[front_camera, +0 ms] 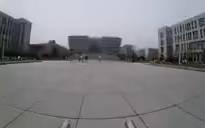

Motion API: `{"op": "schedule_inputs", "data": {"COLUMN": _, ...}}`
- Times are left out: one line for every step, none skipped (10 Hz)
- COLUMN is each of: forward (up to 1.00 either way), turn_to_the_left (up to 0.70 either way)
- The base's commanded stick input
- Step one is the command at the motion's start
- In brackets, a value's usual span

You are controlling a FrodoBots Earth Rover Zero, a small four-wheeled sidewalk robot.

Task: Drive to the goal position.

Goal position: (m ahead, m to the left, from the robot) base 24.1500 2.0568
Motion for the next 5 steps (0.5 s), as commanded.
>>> {"op": "schedule_inputs", "data": {"forward": 1.00, "turn_to_the_left": 0.00}}
{"op": "schedule_inputs", "data": {"forward": 1.00, "turn_to_the_left": 0.00}}
{"op": "schedule_inputs", "data": {"forward": 1.00, "turn_to_the_left": 0.00}}
{"op": "schedule_inputs", "data": {"forward": 1.00, "turn_to_the_left": 0.00}}
{"op": "schedule_inputs", "data": {"forward": 1.00, "turn_to_the_left": 0.00}}
